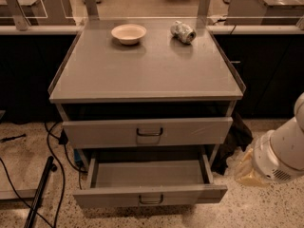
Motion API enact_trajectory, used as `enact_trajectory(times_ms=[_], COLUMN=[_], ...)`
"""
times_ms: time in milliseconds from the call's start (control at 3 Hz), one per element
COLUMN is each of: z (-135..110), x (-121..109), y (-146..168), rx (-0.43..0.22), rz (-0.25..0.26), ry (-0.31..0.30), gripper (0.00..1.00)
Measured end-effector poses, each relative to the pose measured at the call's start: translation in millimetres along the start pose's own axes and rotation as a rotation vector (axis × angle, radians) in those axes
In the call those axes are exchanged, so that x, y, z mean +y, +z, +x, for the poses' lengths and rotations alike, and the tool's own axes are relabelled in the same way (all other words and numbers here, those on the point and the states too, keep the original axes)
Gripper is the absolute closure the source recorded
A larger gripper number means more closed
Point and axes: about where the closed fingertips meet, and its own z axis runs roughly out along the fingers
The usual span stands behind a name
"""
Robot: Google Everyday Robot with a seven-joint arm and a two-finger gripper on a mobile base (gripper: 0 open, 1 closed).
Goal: Close middle drawer
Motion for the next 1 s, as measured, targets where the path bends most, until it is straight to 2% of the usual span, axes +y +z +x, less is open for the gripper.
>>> enact_trajectory(times_ms=[333,667,1000], z=[42,71,71], x=[23,35,35], y=[75,132,132], rx=[-0.044,-0.105,-0.105], rz=[-0.03,-0.032,-0.032], ry=[0.032,0.07,0.07], gripper=[1.0,1.0,1.0])
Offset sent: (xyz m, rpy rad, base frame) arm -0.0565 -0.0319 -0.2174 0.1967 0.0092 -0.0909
